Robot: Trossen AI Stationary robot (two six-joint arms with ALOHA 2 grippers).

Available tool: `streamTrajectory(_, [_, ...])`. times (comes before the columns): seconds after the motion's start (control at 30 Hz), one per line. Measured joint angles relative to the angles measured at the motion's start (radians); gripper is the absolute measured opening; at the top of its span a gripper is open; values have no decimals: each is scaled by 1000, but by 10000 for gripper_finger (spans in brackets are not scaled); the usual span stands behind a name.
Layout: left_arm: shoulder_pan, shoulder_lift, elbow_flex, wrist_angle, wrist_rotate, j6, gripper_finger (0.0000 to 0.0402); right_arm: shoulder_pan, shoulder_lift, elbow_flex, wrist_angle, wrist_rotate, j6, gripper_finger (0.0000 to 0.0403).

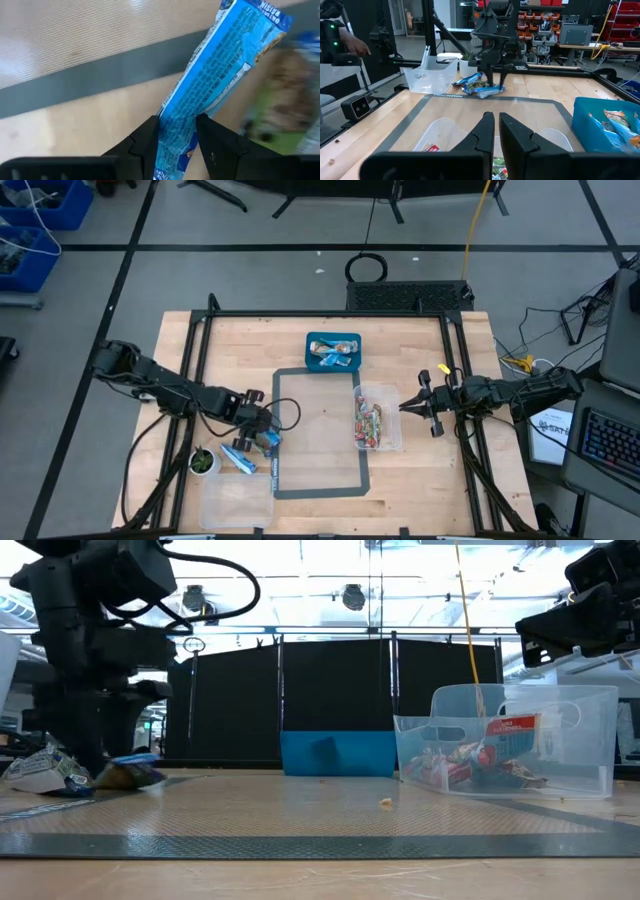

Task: Pick and place Granola Bars by type
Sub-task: Put the purple granola bar into the left transparent bin

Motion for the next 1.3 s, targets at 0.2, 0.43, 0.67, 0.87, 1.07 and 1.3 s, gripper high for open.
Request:
streamTrajectory(0.2, [13, 2, -4, -11, -192, -142, 138, 0, 0, 0, 0, 0, 0, 20])
streamTrajectory(0.43, [82, 2, -4, -10, -266, -357, 138, 0, 0, 0, 0, 0, 0, 20])
streamTrajectory(0.67, [102, 2, -4, -11, -139, -157, 138, 0, 0, 0, 0, 0, 0, 20])
streamTrajectory(0.87, [134, 2, -4, 58, 11, -514, 138, 0, 0, 0, 0, 0, 0, 20])
streamTrajectory(1.07, [155, 2, -4, 171, 65, -1012, 138, 0, 0, 0, 0, 0, 0, 20])
streamTrajectory(1.3, [155, 2, -4, 306, 52, -1180, 138, 0, 0, 0, 0, 0, 0, 20])
